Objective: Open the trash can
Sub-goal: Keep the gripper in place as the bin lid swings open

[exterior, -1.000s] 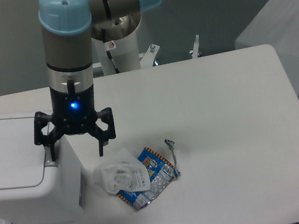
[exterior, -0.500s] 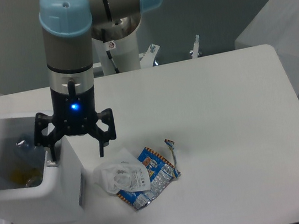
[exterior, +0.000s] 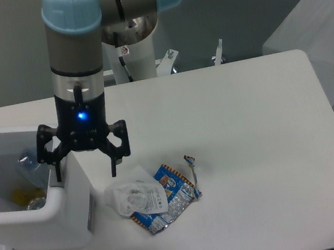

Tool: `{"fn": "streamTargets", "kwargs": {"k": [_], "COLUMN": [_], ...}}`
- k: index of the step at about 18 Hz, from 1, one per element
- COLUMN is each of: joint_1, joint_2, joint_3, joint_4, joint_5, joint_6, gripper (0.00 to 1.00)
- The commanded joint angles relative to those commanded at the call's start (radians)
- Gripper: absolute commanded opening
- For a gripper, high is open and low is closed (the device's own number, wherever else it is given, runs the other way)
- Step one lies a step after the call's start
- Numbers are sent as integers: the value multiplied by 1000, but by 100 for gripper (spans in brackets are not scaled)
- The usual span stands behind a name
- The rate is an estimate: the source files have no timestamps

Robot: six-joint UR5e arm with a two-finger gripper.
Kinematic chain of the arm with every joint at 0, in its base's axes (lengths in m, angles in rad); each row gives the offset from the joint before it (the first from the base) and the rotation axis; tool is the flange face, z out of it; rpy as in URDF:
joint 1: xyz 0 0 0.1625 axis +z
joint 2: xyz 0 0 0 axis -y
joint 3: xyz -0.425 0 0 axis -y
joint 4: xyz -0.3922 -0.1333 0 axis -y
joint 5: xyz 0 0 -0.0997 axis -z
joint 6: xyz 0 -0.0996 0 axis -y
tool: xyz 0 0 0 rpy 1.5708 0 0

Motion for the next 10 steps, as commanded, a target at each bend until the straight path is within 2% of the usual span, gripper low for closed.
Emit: {"fn": "streamTargets", "kwargs": {"k": [3,6,8,10], "joint_1": [34,35,35,46], "joint_2": [-11,-11,-6,-6], "joint_3": [45,39,37,34], "joint_4": [-5,-31,-95,-124], "joint_5": [82,216,245,252], "joint_6": [44,254,343,364], "gripper": [100,100,100,100]}}
